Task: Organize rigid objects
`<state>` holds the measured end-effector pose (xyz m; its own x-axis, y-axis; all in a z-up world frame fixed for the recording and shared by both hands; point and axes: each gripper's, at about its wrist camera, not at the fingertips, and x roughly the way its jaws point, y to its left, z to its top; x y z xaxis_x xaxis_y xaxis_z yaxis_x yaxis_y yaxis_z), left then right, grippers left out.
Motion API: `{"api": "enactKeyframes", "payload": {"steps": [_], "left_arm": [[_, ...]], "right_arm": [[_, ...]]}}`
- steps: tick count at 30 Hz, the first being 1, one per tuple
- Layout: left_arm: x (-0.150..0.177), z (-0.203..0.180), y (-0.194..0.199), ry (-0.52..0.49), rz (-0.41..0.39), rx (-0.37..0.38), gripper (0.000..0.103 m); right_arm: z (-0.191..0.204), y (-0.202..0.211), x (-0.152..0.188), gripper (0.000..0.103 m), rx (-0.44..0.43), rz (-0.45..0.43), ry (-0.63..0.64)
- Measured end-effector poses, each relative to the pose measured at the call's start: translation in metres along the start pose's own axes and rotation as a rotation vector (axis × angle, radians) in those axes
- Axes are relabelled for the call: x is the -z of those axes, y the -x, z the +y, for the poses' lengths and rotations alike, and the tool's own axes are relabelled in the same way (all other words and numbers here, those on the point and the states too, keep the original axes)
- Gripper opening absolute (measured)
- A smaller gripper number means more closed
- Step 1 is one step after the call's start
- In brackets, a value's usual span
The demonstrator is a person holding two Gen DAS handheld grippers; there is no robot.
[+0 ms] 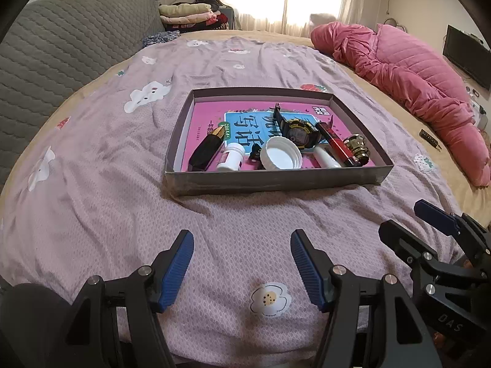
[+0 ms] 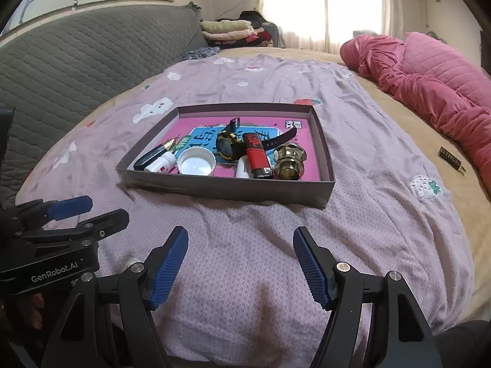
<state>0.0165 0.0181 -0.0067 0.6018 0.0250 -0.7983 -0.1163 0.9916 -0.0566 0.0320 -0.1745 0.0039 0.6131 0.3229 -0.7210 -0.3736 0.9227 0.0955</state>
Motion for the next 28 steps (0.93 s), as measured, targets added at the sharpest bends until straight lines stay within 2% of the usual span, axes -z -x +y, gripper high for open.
{"api": "enactKeyframes", "payload": {"steps": [20,28], "left_arm": [[0.004,0.000,-0.002,-0.004,0.016,-0.009,0.065],[0.005,0.007,-0.011,0.034,0.035,0.008,0.065]], "right_arm": [[-0.001,0.003,0.000,0.073,-0.008,-0.012,0.004],[-0.009,0.000,-0.002,0.073,-0.006,-0.002,-0.028]]}}
